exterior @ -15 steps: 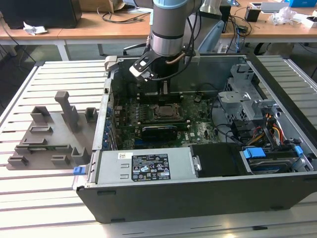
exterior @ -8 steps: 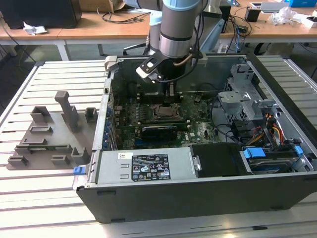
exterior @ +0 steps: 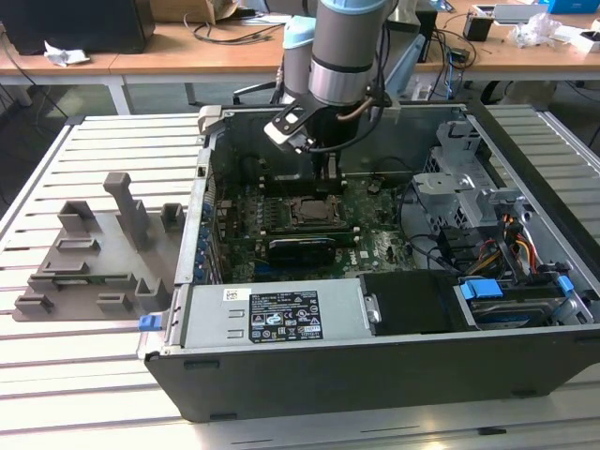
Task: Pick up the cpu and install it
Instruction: 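Close the cpu cover, then install the first cpu locking lever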
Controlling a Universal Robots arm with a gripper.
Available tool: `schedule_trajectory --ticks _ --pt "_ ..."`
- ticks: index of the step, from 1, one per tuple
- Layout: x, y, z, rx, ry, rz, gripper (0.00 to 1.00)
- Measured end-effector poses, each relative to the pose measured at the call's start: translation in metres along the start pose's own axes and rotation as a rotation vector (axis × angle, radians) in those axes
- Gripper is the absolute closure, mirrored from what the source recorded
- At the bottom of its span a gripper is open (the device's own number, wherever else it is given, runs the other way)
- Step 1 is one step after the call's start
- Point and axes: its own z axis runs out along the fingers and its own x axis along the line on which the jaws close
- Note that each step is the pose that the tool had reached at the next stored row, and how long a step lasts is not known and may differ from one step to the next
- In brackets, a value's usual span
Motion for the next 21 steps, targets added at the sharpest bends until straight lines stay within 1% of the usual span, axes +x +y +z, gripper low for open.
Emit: schedule_trajectory --ticks 1,3,5,10,11,21 --pt "-0.0001 -0.0005 -0.0062 0.0 0.0 0.0 0.89" --pt "-0.0002 -0.0011 -0.0131 0.0001 0.0 0.0 0.89" --pt "-0.0004 -0.0021 -0.0251 0.0 0.0 0.0 0.89" --pt "-0.0006 -0.0033 -0.0401 0.0 0.0 0.0 0.89" --pt "-0.0007 -0.0037 -0.0447 0.0 -0.0001 0.0 0.89" --pt "-0.0007 -0.0037 -0.045 0.0001 0.0 0.0 0.89"
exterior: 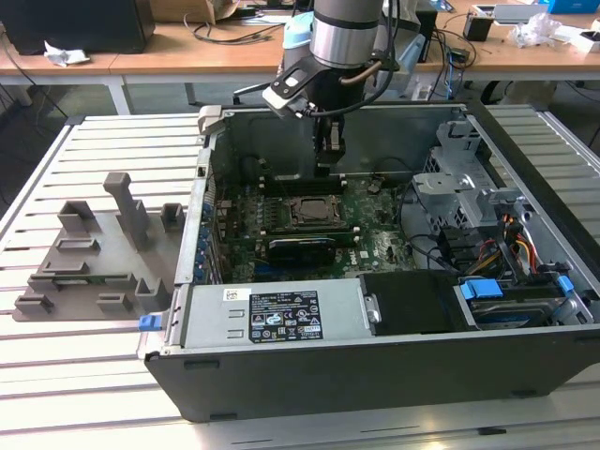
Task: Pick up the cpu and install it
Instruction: 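Install the first cpu locking lever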
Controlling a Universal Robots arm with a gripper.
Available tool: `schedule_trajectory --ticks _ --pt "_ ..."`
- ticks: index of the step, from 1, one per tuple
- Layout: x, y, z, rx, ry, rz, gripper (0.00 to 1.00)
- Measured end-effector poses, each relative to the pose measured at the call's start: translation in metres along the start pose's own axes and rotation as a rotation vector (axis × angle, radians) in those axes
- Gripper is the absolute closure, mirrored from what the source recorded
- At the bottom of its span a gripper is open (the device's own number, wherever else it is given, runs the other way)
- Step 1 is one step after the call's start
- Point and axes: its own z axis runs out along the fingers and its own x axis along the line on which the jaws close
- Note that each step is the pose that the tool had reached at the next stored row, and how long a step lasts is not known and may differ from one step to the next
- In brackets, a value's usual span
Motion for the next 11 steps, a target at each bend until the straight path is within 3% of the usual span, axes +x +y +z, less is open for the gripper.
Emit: schedule_trajectory --ticks 6,11 --pt "0.0 0.0 -0.0001 -0.0001 -0.0006 -0.006 0.89" --pt "0.0 0.0 -0.0001 -0.0015 -0.0079 -0.095 0.89"
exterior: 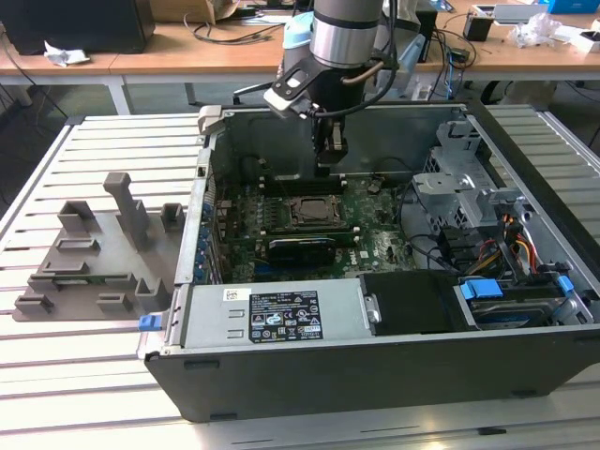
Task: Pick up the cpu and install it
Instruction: 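Install the first cpu locking lever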
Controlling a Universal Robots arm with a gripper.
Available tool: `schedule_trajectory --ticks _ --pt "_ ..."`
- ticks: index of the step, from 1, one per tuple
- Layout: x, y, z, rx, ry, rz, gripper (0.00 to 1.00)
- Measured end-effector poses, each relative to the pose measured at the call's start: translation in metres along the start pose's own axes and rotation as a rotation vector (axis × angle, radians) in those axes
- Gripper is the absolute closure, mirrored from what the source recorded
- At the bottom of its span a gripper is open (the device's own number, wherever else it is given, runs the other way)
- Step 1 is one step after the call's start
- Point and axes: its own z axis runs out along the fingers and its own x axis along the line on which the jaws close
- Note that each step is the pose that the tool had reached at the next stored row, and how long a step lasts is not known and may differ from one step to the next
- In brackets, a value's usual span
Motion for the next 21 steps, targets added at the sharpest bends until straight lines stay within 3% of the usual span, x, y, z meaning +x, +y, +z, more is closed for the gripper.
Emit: schedule_trajectory --ticks 2,9,21 --pt "0.0 0.0 0.0 -0.0011 -0.0058 -0.07 0.89" --pt "0.0 0.0 0.0 -0.0037 -0.0196 -0.237 0.89" --pt "0.0 0.0 0.0 -0.006 -0.032 -0.386 0.89"
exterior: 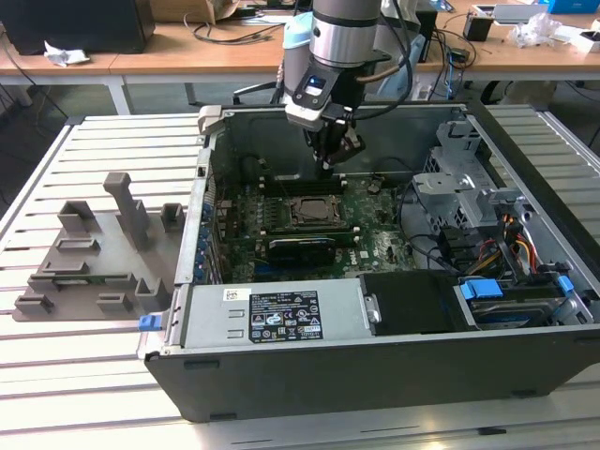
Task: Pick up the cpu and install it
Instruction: 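Install the first cpu locking lever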
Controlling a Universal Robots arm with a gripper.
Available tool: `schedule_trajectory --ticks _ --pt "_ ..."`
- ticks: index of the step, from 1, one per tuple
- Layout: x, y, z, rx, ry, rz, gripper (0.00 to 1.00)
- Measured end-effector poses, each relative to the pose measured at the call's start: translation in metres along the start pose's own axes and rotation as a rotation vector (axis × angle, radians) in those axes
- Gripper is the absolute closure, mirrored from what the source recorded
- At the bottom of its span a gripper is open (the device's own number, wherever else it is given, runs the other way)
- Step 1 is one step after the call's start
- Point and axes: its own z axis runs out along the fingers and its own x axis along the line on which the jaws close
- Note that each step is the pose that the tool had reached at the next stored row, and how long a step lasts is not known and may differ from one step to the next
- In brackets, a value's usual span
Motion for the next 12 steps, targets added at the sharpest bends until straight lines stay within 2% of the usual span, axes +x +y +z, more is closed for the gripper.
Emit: schedule_trajectory --ticks 6,12 --pt "0.0 0.0 0.0 -0.0009 -0.0046 -0.055 0.89" --pt "0.0 0.0 0.0 -0.0026 -0.0129 -0.156 0.89"
